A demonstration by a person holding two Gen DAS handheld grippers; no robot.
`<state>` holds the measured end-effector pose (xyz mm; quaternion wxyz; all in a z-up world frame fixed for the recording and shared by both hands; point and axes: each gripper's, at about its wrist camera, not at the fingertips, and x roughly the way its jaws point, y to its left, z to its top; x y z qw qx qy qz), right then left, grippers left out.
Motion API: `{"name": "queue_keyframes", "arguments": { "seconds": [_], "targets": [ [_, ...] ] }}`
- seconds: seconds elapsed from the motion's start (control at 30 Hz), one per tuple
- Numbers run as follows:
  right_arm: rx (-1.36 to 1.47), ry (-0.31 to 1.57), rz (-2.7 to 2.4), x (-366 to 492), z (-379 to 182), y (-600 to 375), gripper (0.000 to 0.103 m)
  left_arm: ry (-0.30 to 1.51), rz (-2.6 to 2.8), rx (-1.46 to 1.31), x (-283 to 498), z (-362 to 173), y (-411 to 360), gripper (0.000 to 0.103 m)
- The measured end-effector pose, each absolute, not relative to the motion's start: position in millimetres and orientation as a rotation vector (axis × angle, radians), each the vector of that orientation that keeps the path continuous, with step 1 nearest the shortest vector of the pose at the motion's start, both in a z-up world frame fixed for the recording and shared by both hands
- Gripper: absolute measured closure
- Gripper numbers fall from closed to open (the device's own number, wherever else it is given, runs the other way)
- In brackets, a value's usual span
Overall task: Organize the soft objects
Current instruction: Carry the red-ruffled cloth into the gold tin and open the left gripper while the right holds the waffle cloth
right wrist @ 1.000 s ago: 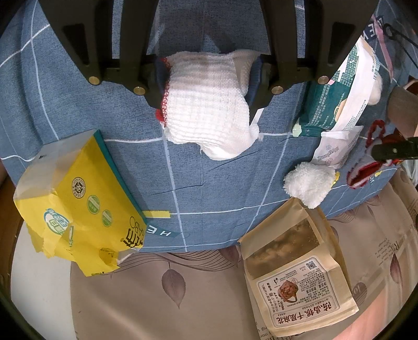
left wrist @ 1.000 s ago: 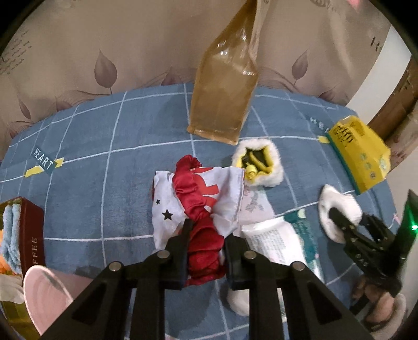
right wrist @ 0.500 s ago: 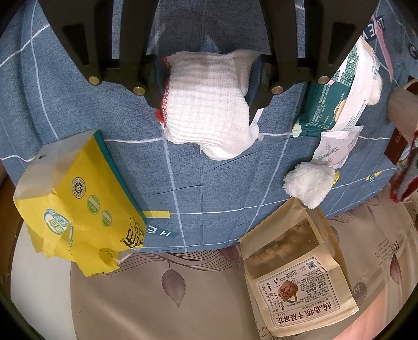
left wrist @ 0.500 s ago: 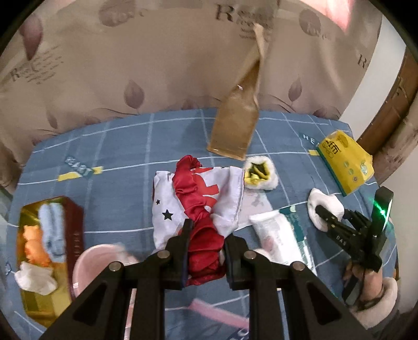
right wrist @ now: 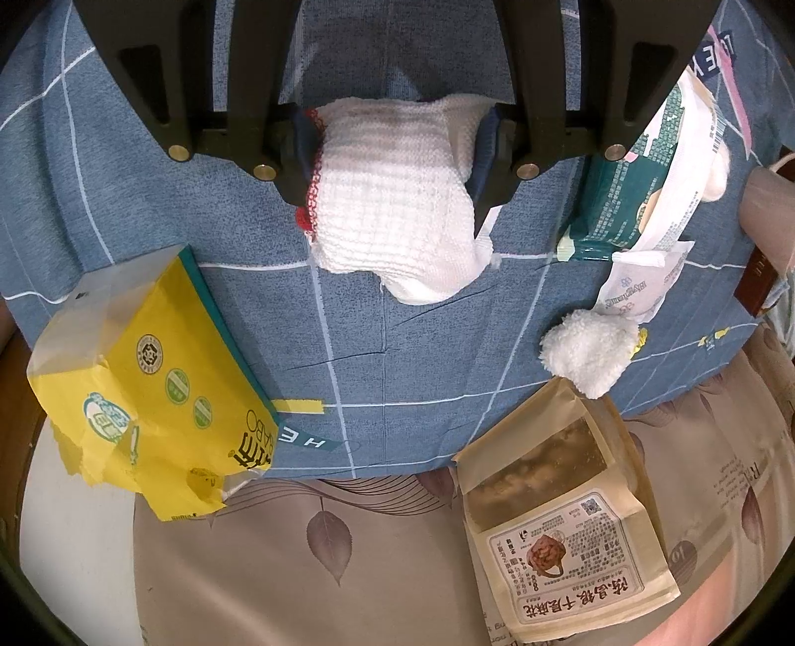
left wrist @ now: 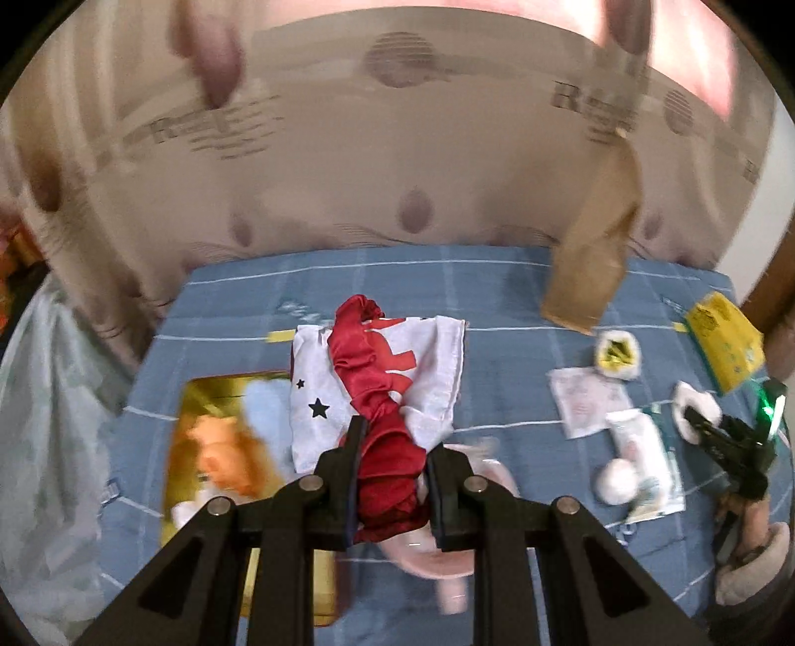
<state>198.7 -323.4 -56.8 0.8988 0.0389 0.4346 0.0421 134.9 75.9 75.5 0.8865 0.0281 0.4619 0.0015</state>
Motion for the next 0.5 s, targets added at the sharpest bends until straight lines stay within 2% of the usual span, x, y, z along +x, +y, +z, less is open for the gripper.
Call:
{"name": "queue_keyframes", "arguments": {
  "seconds": [0.23, 0.5],
  "targets": [
    [0.068, 0.899, 0.083, 198, -56, -323, 0.055, 0.955, 0.122, 0.027, 129, 78, 137, 0.082],
    [0.066, 0.9, 0.081, 198, -56, -322, 0.055, 1.003, 0.24, 0.008, 142, 55, 196, 0.082]
  ]
}}
